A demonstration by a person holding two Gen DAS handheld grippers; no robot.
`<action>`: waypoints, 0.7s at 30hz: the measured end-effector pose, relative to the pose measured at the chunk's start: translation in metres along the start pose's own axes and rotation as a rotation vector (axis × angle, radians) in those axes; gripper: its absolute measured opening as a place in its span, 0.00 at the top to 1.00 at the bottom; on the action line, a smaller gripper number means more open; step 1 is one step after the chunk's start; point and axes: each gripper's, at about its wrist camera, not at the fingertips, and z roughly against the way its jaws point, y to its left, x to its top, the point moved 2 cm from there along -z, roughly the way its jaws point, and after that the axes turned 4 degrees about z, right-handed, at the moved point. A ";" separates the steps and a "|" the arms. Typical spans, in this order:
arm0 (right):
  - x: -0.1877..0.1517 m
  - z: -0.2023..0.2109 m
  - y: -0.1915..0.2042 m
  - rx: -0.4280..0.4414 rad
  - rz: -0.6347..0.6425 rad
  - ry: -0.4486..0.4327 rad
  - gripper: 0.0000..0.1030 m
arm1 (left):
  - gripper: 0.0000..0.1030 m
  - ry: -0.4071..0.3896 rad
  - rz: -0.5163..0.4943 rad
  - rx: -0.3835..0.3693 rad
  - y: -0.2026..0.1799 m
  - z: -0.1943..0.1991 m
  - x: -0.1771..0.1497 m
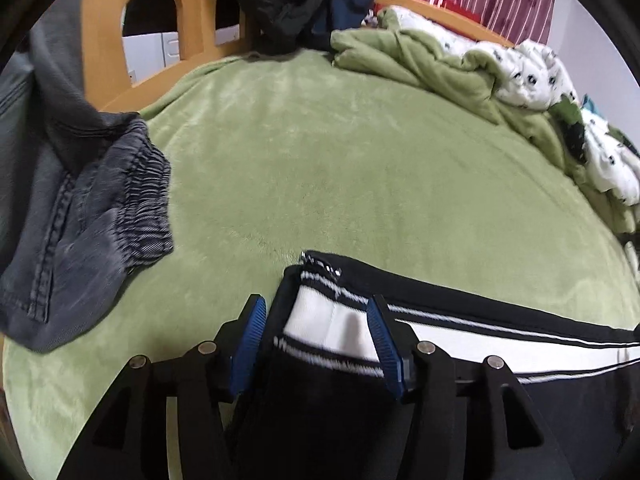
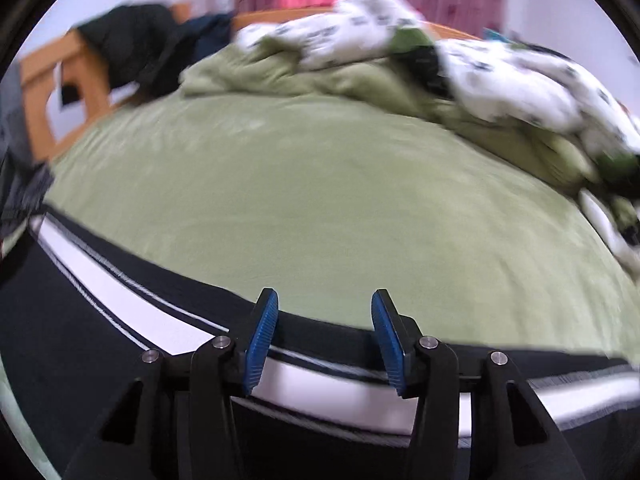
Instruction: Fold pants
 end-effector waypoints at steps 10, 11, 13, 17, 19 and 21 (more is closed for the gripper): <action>-0.029 -0.047 -0.023 -0.050 -0.091 0.114 0.55 | 0.50 0.001 0.060 -0.118 -0.002 0.032 -0.036; -0.027 -0.049 -0.024 -0.048 -0.113 0.103 0.55 | 0.50 0.015 0.062 -0.130 -0.002 0.034 -0.042; -0.026 -0.046 -0.028 -0.036 -0.145 0.095 0.55 | 0.50 0.027 0.063 -0.148 -0.002 0.041 -0.052; -0.026 -0.016 -0.023 -0.094 -0.137 0.066 0.55 | 0.50 0.007 0.081 -0.167 0.008 0.067 -0.069; -0.021 0.004 -0.018 -0.123 -0.104 0.042 0.55 | 0.50 0.015 0.098 -0.202 0.016 0.083 -0.080; -0.016 0.027 -0.016 -0.158 -0.122 0.022 0.55 | 0.51 0.016 0.107 -0.202 0.025 0.095 -0.090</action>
